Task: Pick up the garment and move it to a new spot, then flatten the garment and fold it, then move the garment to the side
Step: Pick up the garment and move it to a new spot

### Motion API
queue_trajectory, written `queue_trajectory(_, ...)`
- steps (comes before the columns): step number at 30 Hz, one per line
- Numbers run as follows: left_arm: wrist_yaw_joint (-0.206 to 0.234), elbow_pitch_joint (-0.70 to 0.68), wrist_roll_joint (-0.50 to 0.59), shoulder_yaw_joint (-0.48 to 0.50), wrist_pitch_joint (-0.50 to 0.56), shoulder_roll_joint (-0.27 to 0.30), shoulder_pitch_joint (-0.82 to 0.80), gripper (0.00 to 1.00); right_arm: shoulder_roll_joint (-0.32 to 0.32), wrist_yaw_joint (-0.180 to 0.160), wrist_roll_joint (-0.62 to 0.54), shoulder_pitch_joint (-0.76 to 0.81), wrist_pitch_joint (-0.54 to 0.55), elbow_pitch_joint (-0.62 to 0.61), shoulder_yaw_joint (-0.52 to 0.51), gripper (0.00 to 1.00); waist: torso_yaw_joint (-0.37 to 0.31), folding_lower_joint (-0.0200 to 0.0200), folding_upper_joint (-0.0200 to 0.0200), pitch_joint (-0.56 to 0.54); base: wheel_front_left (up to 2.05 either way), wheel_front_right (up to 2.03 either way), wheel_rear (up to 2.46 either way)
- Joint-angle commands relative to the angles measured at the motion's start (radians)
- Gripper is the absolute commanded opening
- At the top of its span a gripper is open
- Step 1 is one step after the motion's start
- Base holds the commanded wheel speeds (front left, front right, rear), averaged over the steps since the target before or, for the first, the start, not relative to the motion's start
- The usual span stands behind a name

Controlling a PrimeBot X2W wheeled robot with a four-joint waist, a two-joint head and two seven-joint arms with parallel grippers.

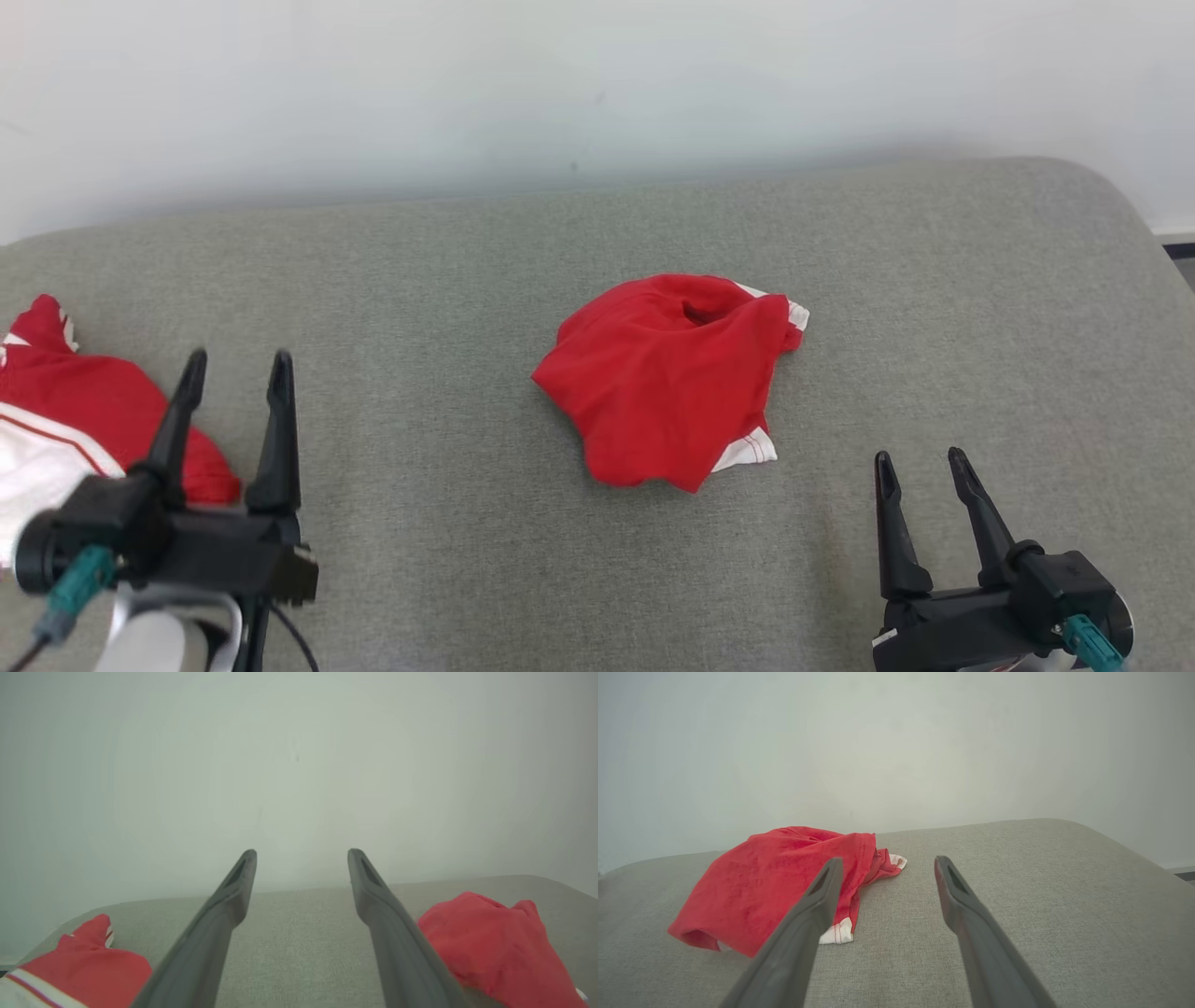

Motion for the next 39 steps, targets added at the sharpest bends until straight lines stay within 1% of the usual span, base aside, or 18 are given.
queue_trajectory(1,0.002,-0.010,0.011,0.009,-0.003,-0.008,0.039,1.00,0.002,-0.002,-0.008,0.001,-0.001,-0.001,0.003,1.00,0.012,0.0001,0.0000,-0.009,0.00,0.00,0.00)
queue_trajectory(7,-0.004,-0.037,0.054,0.061,-0.003,-0.045,0.153,1.00,0.002,-0.002,-0.014,0.005,-0.001,0.003,0.013,1.00,0.013,0.0001,0.0000,-0.019,0.00,0.00,0.00)
queue_trajectory(15,-0.009,-0.074,0.089,0.185,-0.003,-0.115,0.278,1.00,0.002,-0.002,-0.016,0.013,-0.001,0.013,0.019,1.00,0.000,0.0001,0.0000,-0.035,0.00,0.00,0.00)
queue_trajectory(17,-0.019,-0.086,0.106,0.203,-0.003,-0.135,0.303,1.00,0.002,-0.002,-0.016,0.017,-0.001,0.015,0.020,1.00,-0.002,0.0001,0.0000,-0.039,0.00,0.00,0.00)
queue_trajectory(25,-0.070,-0.103,0.168,0.242,-0.003,-0.182,0.354,1.00,0.002,-0.002,-0.005,0.023,-0.001,0.023,0.025,1.00,-0.002,0.0001,0.0000,-0.044,0.00,0.00,0.00)
queue_trajectory(31,-0.097,-0.117,0.182,0.291,-0.003,-0.205,0.371,1.00,0.002,-0.002,0.003,0.027,-0.001,0.032,0.024,1.00,0.003,0.0001,0.0000,-0.048,0.00,0.00,0.00)
queue_trajectory(33,-0.100,-0.111,0.195,0.298,-0.003,-0.204,0.381,1.00,0.002,-0.002,0.004,0.029,-0.001,0.033,0.023,1.00,0.005,0.0001,0.0000,-0.049,0.00,0.00,0.00)
queue_trajectory(37,-0.105,-0.102,0.202,0.296,-0.003,-0.205,0.385,1.00,0.002,-0.002,0.006,0.032,-0.001,0.036,0.024,1.00,0.007,0.0001,0.0000,-0.050,0.00,0.00,0.00)
queue_trajectory(39,-0.103,-0.091,0.215,0.280,-0.003,-0.193,0.391,1.00,0.002,-0.002,0.005,0.033,-0.001,0.038,0.025,1.00,0.009,0.0001,0.0000,-0.050,0.00,0.00,0.00)
